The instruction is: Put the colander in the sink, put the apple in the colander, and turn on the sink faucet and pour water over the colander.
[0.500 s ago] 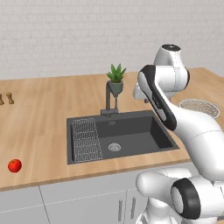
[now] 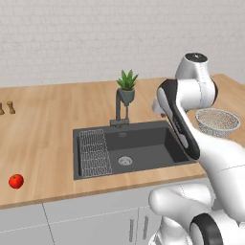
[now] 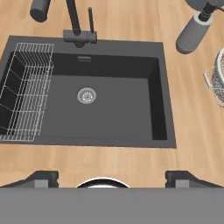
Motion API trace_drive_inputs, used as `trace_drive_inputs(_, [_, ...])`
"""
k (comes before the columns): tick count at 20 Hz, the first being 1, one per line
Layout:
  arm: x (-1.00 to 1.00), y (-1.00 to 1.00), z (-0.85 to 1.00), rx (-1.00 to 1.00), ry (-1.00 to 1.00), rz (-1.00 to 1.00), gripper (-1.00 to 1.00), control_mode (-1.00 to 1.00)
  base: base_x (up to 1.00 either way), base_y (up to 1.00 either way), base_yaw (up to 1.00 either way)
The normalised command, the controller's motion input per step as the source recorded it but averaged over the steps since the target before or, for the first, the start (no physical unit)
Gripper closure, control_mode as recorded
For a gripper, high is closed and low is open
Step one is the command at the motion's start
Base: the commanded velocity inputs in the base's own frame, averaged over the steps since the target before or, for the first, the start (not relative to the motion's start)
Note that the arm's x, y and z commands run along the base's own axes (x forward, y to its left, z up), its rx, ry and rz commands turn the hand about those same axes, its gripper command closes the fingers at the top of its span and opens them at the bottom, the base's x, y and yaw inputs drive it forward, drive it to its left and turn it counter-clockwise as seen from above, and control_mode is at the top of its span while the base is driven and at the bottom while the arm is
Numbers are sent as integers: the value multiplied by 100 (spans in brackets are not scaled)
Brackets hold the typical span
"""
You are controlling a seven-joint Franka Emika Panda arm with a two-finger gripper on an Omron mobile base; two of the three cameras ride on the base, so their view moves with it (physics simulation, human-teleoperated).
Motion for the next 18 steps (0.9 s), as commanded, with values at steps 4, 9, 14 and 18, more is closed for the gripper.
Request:
trace_drive_inputs(4, [-37,-47,-6,-23,0,0,-100,-100,0,0,0])
trace_drive_inputs(9, [-18,-58,-2,-31,11,2,-100,-100,0,0,0])
trace_drive_inputs(14, [-7,-72,0,-19,25,0,-100,-100,0,0,0])
trace_drive_inputs(18, [-2,-72,-2,-5,21,0,-100,-100,0,0,0])
